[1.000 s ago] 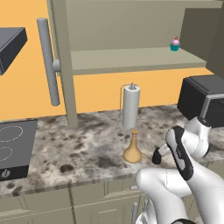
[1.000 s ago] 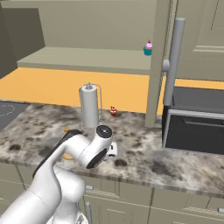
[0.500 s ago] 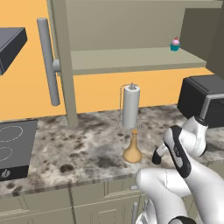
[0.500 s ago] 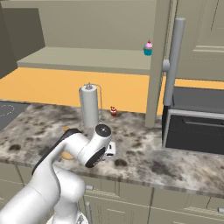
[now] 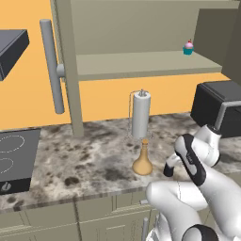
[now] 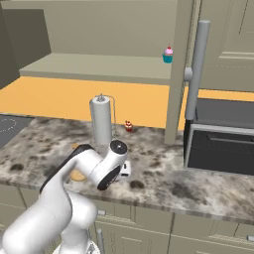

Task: Pick the shaker and oil and vinegar bottle from the counter and place them in the cabinet.

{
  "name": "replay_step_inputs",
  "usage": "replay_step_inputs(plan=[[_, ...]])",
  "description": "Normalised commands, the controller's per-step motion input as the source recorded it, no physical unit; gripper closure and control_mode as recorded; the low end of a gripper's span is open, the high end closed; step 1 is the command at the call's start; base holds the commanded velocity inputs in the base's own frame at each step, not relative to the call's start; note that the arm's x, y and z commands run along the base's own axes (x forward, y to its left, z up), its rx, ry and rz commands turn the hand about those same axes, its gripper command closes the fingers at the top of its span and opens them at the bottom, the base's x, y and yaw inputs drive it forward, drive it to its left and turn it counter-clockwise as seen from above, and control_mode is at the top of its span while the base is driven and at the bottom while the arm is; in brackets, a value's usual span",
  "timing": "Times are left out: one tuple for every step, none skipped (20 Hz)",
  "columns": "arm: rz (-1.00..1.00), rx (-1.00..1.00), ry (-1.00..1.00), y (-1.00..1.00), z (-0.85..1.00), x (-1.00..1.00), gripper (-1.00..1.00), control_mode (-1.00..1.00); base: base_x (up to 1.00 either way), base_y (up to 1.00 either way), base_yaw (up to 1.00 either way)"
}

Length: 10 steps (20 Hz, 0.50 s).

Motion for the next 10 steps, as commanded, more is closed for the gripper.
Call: replay_step_inputs(plan=[[0.00, 0.03, 0.00, 0.37, -0.28, 0.00, -1.00, -1.00, 0.00, 0.00, 0.00], [0.00, 0.03, 0.00, 0.37, -0.25, 0.00, -1.00, -1.00, 0.00, 0.00, 0.00], [0.00, 0.02, 0.00, 0.36, -0.21, 0.00, -1.00, -1.00, 0.00, 0.00, 0.00], [0.00, 0.00, 0.00, 0.32, -0.17, 0.05, -1.00, -1.00, 0.00, 0.00, 0.00], [0.00, 0.00, 0.00, 0.29, -0.14, 0.07, -1.00, -1.00, 0.00, 0.00, 0.00], [0.00, 0.00, 0.00, 0.24, -0.11, 0.08, -1.00, -1.00, 0.00, 0.00, 0.00], [0.00, 0.00, 0.00, 0.23, -0.13, 0.10, -1.00, -1.00, 0.00, 0.00, 0.00], [0.00, 0.00, 0.00, 0.20, -0.16, 0.11, -1.00, -1.00, 0.00, 0.00, 0.00], [0.00, 0.00, 0.00, 0.16, -0.18, 0.10, -1.00, -1.00, 0.00, 0.00, 0.00], [0.00, 0.00, 0.00, 0.17, -0.19, 0.11, -1.00, -1.00, 0.00, 0.00, 0.00]])
